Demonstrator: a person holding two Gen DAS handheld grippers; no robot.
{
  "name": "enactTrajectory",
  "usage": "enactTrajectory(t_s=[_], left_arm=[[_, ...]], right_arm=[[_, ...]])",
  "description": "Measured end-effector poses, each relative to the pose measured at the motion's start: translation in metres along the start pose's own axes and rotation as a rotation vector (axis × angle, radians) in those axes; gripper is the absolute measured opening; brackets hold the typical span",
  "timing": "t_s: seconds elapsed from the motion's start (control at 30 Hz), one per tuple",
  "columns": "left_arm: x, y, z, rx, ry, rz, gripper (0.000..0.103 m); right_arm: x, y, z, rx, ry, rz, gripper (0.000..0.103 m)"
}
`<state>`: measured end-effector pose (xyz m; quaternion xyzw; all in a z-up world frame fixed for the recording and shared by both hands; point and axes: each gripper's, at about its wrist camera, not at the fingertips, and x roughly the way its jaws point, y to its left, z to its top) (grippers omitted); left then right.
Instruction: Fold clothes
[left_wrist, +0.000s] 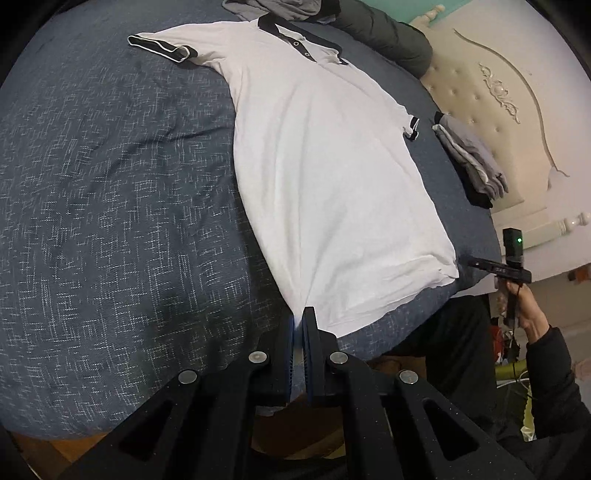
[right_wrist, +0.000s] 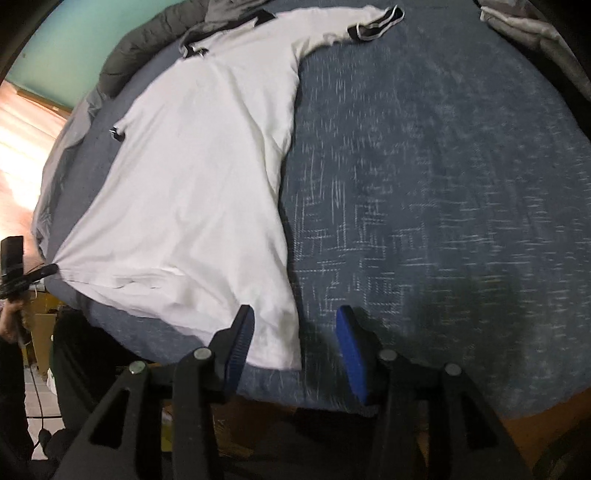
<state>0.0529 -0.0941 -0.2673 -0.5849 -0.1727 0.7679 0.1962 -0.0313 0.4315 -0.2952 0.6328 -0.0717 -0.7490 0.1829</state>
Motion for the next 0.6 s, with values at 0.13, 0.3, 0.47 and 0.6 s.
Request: enactTrajectory(t_s=[0.13, 0.3, 0.47, 0.6], left_arm=[[-0.001, 0.002, 0.000, -0.002, -0.003, 0.003, 0.005], [-0.002, 0.002, 0.002, -0.006, -0.005, 0.004, 0.005], [-0.010, 0.000, 0.004, -0.003, -0.018, 0.001, 0.005], [-0.022, -0.006, 0.007, 0.010, -0.033, -0.009, 0.005]], right_arm=[[0.018, 0.003, 0.000, -0.014, 0.034, -0.007, 0.041], [0.011, 0.014, -0.003, -0.073, 0.002, 0.016, 0.003], [-0.031, 0.014, 0.005, -0.075, -0.101, 0.048, 0.002], [-0.084, 0.021, 0.016, -0.102, -0.192, 0.057, 0.002]])
